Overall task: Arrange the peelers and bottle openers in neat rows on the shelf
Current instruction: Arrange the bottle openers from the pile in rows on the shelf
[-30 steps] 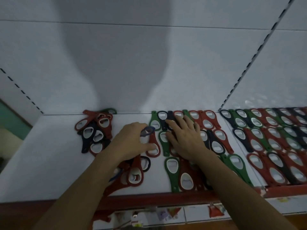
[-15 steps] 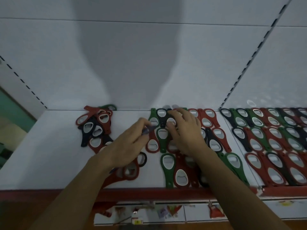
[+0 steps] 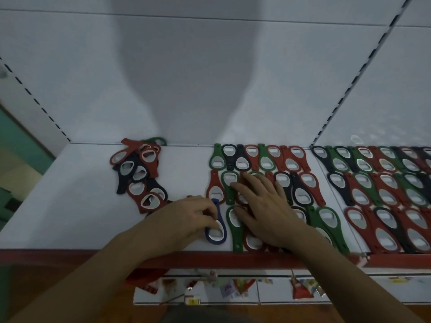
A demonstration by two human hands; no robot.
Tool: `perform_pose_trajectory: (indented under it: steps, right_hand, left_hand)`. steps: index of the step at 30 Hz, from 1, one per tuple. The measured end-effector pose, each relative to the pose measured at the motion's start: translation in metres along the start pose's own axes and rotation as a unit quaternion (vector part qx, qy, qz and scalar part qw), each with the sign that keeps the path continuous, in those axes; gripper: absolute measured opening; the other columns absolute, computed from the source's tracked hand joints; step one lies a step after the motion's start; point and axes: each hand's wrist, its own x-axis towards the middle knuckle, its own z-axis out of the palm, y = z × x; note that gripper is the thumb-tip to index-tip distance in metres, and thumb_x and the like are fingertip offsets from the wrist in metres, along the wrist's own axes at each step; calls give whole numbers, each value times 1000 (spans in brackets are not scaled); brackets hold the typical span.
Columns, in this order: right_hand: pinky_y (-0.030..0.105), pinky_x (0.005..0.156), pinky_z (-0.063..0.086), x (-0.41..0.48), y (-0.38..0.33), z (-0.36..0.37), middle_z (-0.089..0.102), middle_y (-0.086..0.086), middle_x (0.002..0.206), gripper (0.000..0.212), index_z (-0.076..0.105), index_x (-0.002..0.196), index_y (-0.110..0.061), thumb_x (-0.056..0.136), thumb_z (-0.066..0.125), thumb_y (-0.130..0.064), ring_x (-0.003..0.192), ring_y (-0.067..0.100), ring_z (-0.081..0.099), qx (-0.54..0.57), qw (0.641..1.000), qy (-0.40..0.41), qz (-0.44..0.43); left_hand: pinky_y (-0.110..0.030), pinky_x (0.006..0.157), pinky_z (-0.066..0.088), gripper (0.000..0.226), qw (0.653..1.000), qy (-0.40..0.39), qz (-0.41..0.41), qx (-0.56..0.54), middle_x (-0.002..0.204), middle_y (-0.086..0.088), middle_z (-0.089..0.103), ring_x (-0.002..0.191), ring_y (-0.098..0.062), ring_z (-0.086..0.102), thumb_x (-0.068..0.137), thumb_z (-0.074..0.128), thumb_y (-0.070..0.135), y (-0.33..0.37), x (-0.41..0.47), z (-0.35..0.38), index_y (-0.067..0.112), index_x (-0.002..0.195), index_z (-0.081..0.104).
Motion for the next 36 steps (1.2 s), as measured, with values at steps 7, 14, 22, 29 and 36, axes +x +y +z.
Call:
perform_pose_trajectory:
  steps: [7,14,22,29,36]
  right_hand:
    - [62,122,6,-3,-3,9,7,-6,168,61,12,155,-45,98,18,-66,155,23,1,-2,1000,14,9]
    - [62,122,6,-4,-3,8,10,-4,168,62,13,155,-45,97,16,-67,155,24,4,3,1000,20,13]
    - [60,122,11,-2,1,1,15,-7,166,72,19,154,-42,91,29,-75,154,21,7,18,1000,14,6]
    - [45,117,25,4,-6,-3,43,-8,147,75,48,141,-34,80,48,-78,139,16,33,54,995,80,31]
    - [58,114,32,8,11,-8,44,-3,150,51,47,140,-31,98,34,-57,142,22,36,65,986,139,67]
  left_hand:
    - [-30,98,46,34,994,45,-95,4,132,4,57,118,-11,53,97,63,44,16,-3,12,25,123,72]
    - [-25,106,37,43,991,31,-123,-39,133,11,56,121,-5,50,99,50,49,30,-9,19,27,131,69]
    - [-24,102,45,34,987,20,-144,-70,130,12,54,116,-2,50,96,69,38,27,-1,19,26,127,72]
    - [-23,99,47,32,987,23,-145,-58,128,13,53,113,0,51,98,62,40,28,-3,22,26,126,71]
    - [-53,127,-3,94,958,-78,-269,64,170,8,-11,157,-14,-14,91,29,82,14,-1,22,30,164,1]
